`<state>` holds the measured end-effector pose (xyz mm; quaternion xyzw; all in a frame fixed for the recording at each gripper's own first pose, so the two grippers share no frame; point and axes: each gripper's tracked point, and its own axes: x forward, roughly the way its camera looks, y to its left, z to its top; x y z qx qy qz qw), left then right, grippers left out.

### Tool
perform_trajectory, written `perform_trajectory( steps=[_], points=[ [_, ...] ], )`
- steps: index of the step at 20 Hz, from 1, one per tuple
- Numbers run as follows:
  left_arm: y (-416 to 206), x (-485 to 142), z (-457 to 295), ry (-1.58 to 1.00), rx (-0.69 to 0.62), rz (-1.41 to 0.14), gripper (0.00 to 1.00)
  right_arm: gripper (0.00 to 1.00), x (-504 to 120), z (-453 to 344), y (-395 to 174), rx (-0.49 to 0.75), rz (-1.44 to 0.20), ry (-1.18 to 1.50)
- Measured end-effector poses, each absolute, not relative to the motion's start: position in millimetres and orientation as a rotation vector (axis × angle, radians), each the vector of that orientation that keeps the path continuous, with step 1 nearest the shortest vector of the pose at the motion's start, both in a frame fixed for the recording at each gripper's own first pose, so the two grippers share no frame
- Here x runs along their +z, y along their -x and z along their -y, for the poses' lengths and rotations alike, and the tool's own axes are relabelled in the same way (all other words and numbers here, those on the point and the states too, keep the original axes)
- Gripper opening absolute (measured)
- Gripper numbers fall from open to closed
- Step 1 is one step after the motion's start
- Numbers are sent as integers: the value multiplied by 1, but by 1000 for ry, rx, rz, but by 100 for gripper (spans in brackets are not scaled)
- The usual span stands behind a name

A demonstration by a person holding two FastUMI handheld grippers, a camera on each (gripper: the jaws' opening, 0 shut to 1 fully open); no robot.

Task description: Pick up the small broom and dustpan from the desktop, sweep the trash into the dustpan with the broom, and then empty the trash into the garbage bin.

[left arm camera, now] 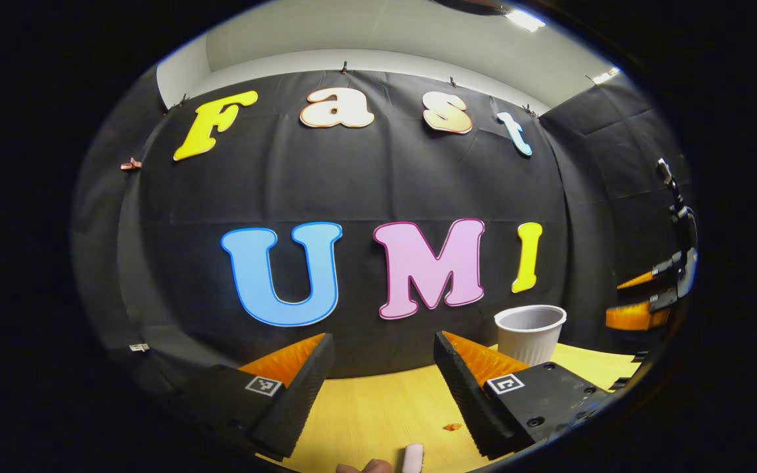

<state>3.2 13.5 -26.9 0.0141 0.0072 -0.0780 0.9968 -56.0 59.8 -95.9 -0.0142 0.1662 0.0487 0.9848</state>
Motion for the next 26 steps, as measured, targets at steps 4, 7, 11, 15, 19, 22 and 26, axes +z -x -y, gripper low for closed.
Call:
perform_trajectory(
  steps=[4, 7, 11, 15, 19, 22, 26],
  points=[
    [-1, -44, -16, -31, -195, -38, 97, 97, -170, -64, 110, 110, -549, 63],
    [2, -51, -17, -20, -208, -53, 97, 97, -230, -64, 143, 106, -737, 77],
    [1, -60, -19, -4, -205, -80, 97, 97, -306, -66, 167, 114, -917, 79],
    [5, -68, -21, -4, -192, -101, 97, 96, -375, -72, 174, 122, -1080, 30],
    [5, -71, -26, -11, -159, -118, 97, 96, -425, -73, 172, 141, -1187, 41],
    [6, -71, -28, -15, -128, -129, 97, 95, -447, -77, 168, 166, -1243, 42],
    [6, -77, -29, -3, -97, -150, 97, 89, -455, -85, 155, 201, -1269, 0]
  ],
)
